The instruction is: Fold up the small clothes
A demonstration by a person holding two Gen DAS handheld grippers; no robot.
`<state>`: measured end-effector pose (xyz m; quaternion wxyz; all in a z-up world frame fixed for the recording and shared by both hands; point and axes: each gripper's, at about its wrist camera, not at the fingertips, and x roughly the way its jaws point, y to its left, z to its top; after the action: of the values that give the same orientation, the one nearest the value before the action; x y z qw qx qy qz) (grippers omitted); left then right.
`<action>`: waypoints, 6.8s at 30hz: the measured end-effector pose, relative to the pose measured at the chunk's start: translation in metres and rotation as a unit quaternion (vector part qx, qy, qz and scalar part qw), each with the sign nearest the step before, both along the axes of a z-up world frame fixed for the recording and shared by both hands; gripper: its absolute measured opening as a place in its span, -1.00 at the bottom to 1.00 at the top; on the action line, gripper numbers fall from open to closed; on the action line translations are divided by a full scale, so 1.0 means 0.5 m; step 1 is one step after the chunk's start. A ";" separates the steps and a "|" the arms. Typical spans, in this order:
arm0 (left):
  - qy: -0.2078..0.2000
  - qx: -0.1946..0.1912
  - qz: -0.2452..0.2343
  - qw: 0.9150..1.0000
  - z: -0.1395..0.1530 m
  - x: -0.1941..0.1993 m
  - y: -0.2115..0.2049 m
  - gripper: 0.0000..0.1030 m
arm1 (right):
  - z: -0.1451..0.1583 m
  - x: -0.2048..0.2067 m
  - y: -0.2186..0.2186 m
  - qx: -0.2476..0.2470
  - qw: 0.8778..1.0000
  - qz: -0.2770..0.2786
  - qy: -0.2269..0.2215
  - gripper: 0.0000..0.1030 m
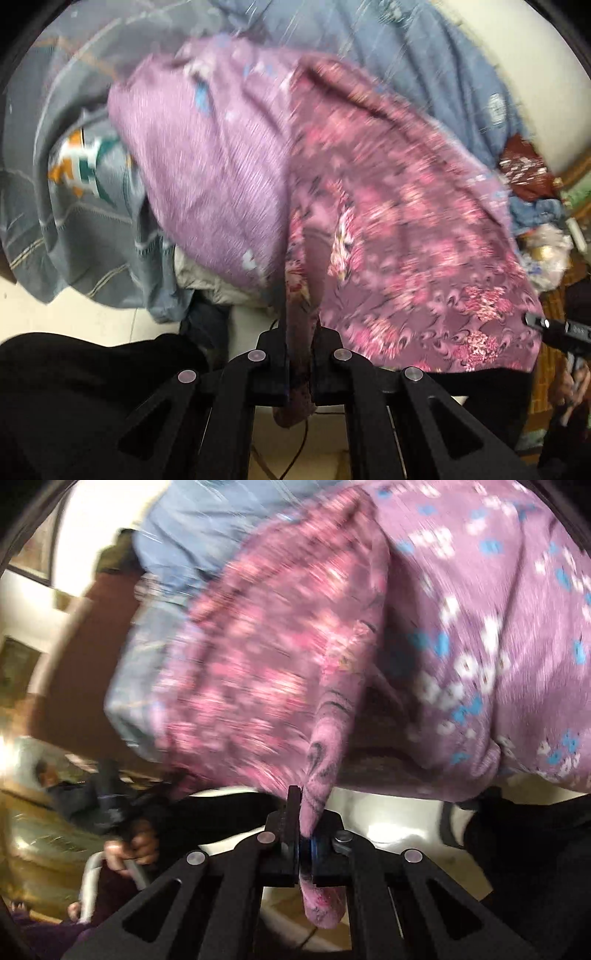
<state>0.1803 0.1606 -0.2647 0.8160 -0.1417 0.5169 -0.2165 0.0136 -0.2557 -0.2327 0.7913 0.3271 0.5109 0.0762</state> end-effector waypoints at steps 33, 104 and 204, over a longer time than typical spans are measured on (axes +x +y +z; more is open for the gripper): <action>0.067 -0.071 0.102 0.990 0.013 0.858 -0.144 -0.92 | -0.137 0.665 -0.521 0.215 0.922 -0.304 -0.106 -0.90; -0.044 0.175 0.121 0.976 0.001 0.797 -0.412 -0.10 | -0.074 0.738 -0.253 -0.211 0.975 -0.065 -0.011 -0.77; 0.045 -0.137 0.246 0.958 -0.096 0.688 -0.226 0.50 | -0.075 0.643 0.018 -0.139 0.985 0.012 -0.098 -0.46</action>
<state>0.5242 0.0475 -0.3127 0.7925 -0.3847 0.4679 -0.0706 0.3351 -0.2467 -0.2702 0.8745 0.1986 0.4402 0.0458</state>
